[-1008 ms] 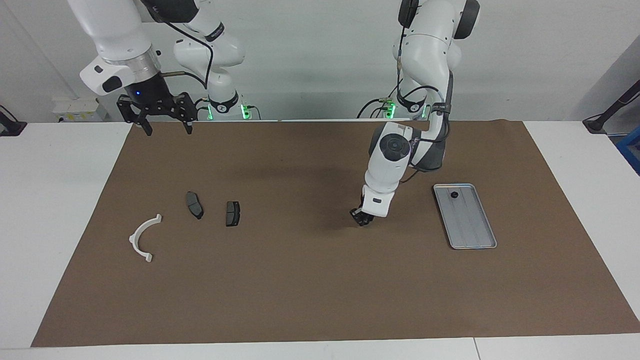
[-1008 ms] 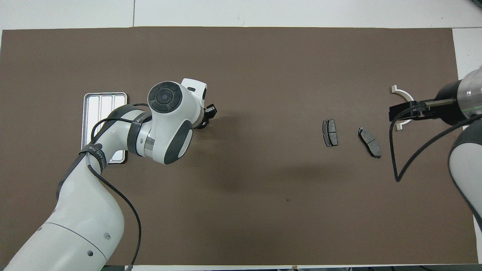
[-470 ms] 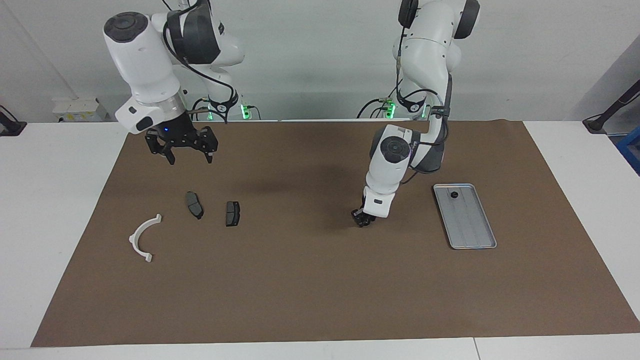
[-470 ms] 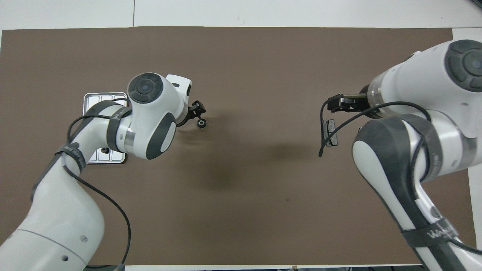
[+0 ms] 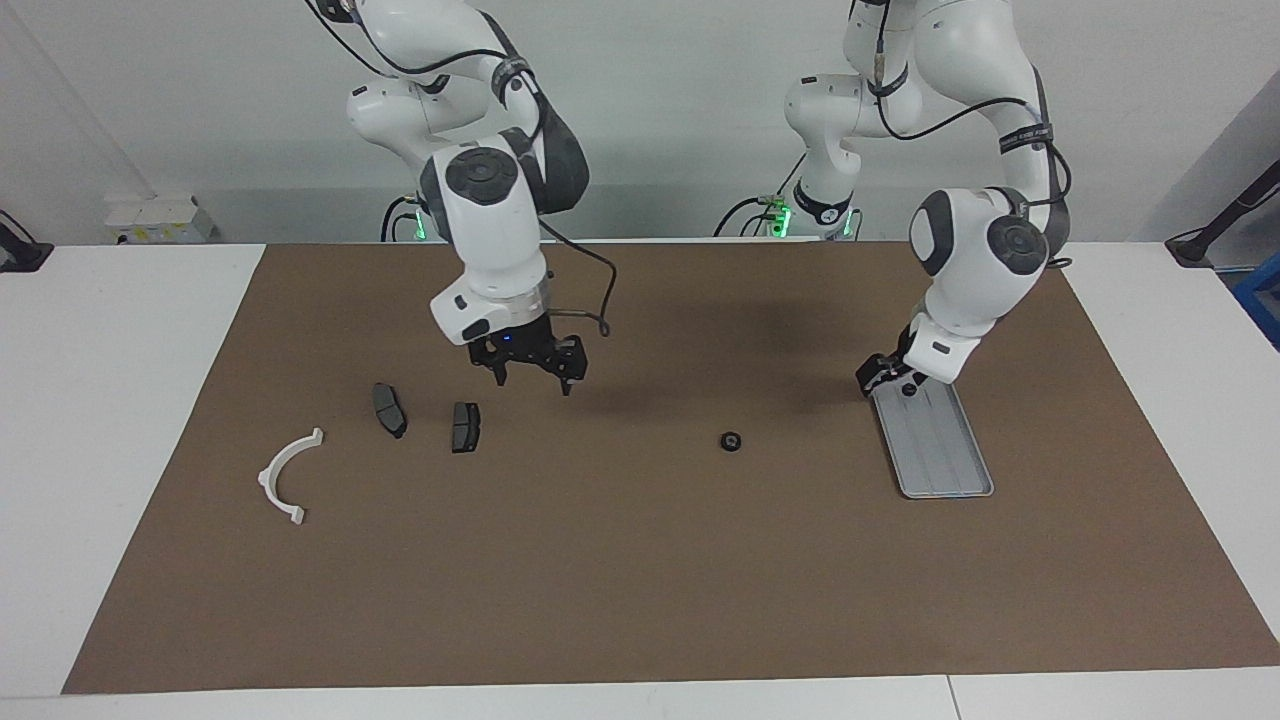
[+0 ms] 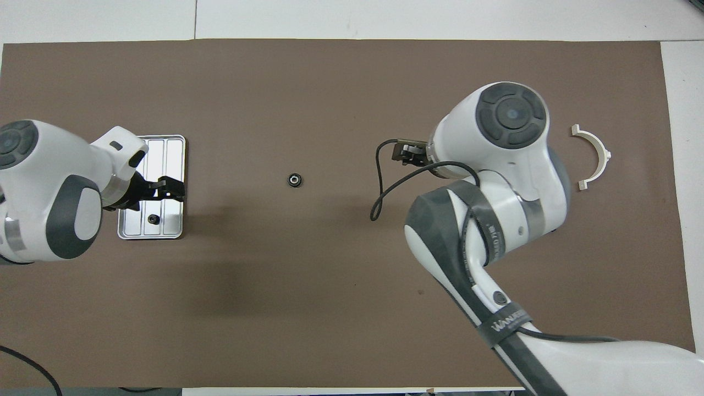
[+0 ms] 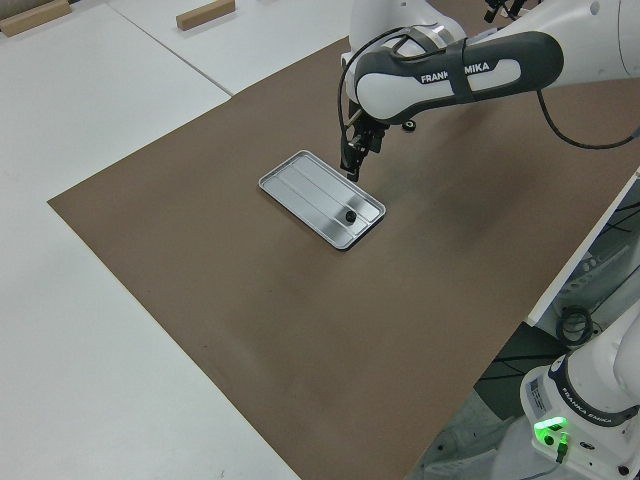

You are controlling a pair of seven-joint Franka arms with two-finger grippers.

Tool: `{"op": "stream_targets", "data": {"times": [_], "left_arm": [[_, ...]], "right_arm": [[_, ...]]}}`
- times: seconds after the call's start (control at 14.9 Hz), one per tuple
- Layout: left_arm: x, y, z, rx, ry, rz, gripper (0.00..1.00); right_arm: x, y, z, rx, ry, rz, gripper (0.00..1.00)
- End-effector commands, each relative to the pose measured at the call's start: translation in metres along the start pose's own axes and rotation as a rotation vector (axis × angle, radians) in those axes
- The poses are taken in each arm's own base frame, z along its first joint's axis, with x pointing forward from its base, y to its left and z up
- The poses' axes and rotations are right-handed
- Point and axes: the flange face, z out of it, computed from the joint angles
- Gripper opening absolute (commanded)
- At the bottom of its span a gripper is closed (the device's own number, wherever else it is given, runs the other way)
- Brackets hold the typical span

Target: Place bearing gear from tray to pile

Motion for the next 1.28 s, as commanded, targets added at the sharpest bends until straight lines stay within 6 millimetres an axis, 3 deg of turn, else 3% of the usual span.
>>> {"op": "stream_targets", "data": {"times": [0.0,0.13,0.27,0.54,0.94,1.21], "left_arm": [[-0.010,-0.033,0.013,-0.003,0.059,0.052,0.89],[-0.017,-0.035,0.028,-0.002,0.083,0.034,0.74],[-0.018,-0.035,0.031,-0.002,0.080,0.024,0.64],[-0.018,-0.029,0.036,-0.002,0.073,0.004,0.61],[-0.021,-0.029,0.047,-0.001,0.085,-0.004,0.56],[-0.022,-0.027,0.050,0.000,0.085,-0.003,0.51]], "right_arm": [[0.003,-0.052,0.012,0.014,0.001,0.036,1.00],[-0.023,-0.090,0.036,-0.021,-0.025,-0.007,1.00],[-0.028,-0.127,0.054,-0.054,-0.019,0.041,1.00],[-0.043,-0.190,0.086,-0.043,0.011,0.085,1.00],[-0.059,-0.223,0.134,-0.076,0.027,0.049,1.00],[-0.065,-0.231,0.151,-0.065,0.031,0.042,1.00]]}}
